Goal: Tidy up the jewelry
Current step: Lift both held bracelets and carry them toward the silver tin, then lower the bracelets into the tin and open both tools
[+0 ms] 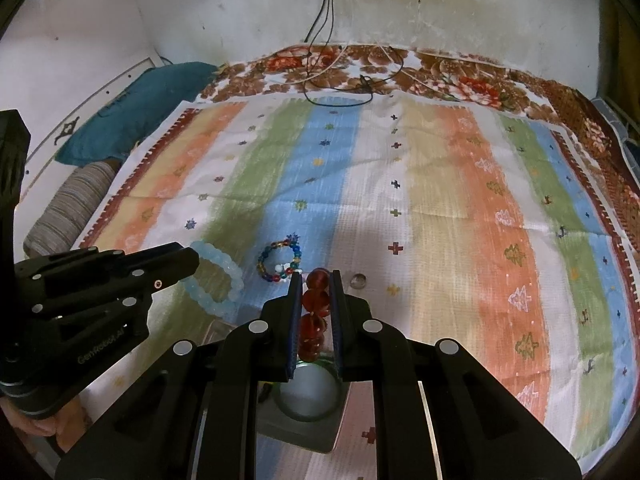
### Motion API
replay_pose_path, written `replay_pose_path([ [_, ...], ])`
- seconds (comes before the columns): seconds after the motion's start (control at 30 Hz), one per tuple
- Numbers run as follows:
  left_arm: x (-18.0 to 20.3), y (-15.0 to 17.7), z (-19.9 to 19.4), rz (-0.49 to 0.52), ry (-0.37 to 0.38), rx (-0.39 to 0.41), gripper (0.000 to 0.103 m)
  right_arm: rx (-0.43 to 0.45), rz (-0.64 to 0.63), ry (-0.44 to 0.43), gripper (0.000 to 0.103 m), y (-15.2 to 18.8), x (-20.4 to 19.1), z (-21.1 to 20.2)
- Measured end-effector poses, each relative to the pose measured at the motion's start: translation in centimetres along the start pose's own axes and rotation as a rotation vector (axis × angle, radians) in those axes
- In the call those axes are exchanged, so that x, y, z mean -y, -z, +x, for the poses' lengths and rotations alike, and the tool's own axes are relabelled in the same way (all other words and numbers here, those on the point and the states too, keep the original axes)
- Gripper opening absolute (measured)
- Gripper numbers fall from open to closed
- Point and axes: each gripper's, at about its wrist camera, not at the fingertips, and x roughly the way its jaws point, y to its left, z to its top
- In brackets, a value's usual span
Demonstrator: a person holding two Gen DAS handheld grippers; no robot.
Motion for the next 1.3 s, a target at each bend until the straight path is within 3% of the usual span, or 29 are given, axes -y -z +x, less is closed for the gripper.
replay_pose_path([
  [0.57, 1.4, 2.1, -3.1, 0.028, 0.028, 0.047, 0.011, 0.027, -0.005, -0.008, 0.014, 2.1, -0.5, -2.2],
  [1.3, 1.8, 3.4, -4.6, 0.042, 0.023, 0.060, 0.012, -0.009, 0.000, -0.013, 0.016, 4.0, -0.7, -2.7],
])
